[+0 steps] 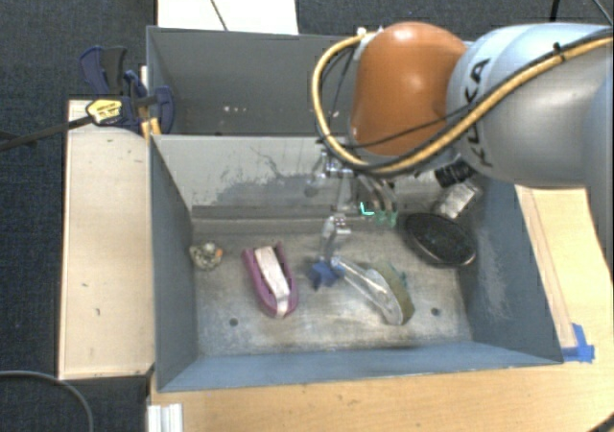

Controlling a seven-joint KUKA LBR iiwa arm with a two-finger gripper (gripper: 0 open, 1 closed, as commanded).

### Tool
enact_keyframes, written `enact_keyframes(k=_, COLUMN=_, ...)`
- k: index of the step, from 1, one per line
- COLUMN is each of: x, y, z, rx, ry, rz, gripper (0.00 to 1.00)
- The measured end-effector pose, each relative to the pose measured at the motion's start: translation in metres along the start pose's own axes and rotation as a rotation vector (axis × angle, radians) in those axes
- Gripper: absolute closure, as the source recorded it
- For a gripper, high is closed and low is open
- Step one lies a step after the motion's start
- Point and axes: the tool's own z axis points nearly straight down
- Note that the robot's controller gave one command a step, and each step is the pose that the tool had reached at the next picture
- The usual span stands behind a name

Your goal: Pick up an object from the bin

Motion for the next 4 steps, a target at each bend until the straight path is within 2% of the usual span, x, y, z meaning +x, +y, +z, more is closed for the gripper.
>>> enact_keyframes(k=1, x=0.0097, y=-0.0594, z=0.1242, rx=-0.001, ry=-0.014, rz=-0.219, gripper=0.0)
enact_keyframes(k=2, x=0.0076, y=-0.0583, z=0.1208, rx=-0.001, ry=-0.021, rz=-0.217, gripper=1.0)
enact_keyframes(k=3, x=0.0097, y=-0.0586, z=0.1231, rx=-0.001, ry=-0.015, rz=-0.215, gripper=0.0)
enact_keyframes(k=4, x=0.008, y=-0.0582, z=0.121, rx=-0.001, ry=-0.019, rz=-0.212, gripper=1.0)
